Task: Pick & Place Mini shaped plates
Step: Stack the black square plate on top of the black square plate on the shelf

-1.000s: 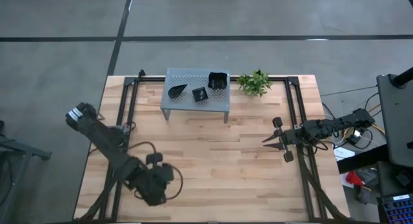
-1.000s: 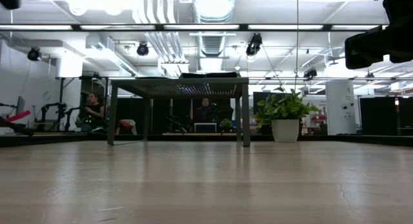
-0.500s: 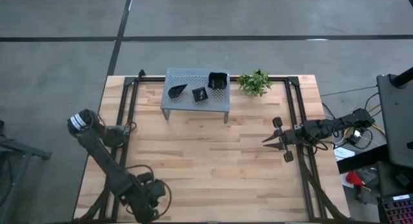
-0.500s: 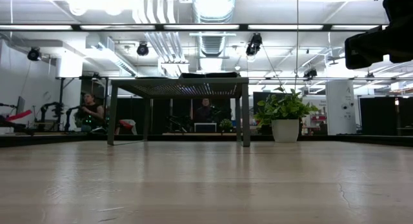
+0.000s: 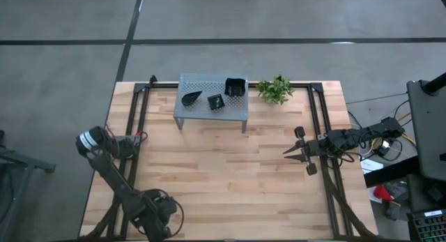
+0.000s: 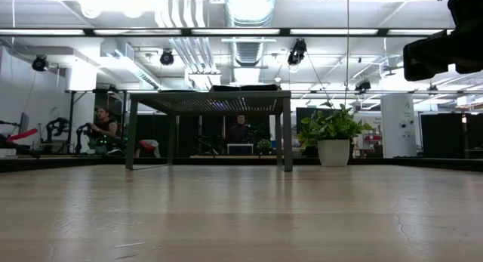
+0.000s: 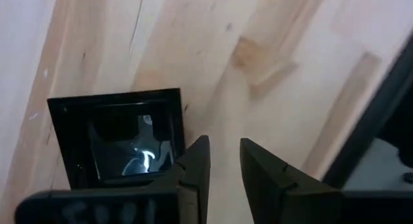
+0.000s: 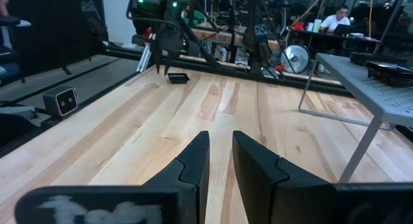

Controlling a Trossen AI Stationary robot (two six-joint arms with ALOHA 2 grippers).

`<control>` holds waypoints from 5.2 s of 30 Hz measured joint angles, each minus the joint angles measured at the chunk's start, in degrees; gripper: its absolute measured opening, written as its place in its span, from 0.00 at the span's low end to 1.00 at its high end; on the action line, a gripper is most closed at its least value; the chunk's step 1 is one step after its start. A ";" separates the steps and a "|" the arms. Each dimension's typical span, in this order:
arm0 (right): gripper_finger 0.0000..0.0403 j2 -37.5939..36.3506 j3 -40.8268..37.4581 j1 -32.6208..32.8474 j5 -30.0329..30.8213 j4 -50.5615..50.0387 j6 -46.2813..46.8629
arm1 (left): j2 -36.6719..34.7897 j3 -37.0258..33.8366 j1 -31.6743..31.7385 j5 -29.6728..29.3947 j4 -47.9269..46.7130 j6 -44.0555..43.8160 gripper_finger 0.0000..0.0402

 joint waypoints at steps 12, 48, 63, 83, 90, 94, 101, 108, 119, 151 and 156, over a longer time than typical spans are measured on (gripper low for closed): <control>0.16 0.00 0.00 0.01 -0.01 0.00 0.00 | 0.15 -0.13 0.00 3.74 -1.85 -0.23 0.19; 0.16 0.01 0.01 0.01 0.00 0.01 0.00 | -0.05 0.92 2.44 -3.05 -8.13 1.74 0.00; 0.16 -0.01 0.01 0.00 0.00 0.01 0.00 | -0.08 16.19 12.41 -19.49 -22.58 23.57 0.00; 0.16 -0.01 0.01 0.00 -0.01 0.01 0.00 | -0.10 28.76 29.71 -45.54 -23.05 59.15 0.00; 0.16 0.00 -0.01 0.01 -0.01 0.00 0.00 | -0.10 31.33 39.21 -49.19 -23.11 60.61 0.00; 0.16 -0.01 0.01 0.01 0.01 0.01 0.00 | -0.10 31.71 43.86 -47.53 -23.11 61.45 0.00; 0.16 0.00 0.00 0.01 0.00 0.01 0.01 | -0.10 31.83 50.30 -44.29 -18.76 67.51 0.00; 0.16 0.00 -0.01 0.00 0.01 0.01 0.00 | -0.10 31.76 57.53 -43.40 -16.82 64.35 0.00; 0.16 -0.01 0.01 0.00 0.01 0.00 0.00 | 0.08 29.10 62.08 -41.94 -10.21 69.77 0.00; 0.16 0.00 0.00 0.01 0.01 0.02 0.00 | 0.10 26.47 62.10 -41.29 -6.18 78.13 0.08; 0.16 0.01 0.00 0.01 0.00 0.00 0.00 | 0.10 26.47 62.07 -41.27 -6.19 78.09 0.19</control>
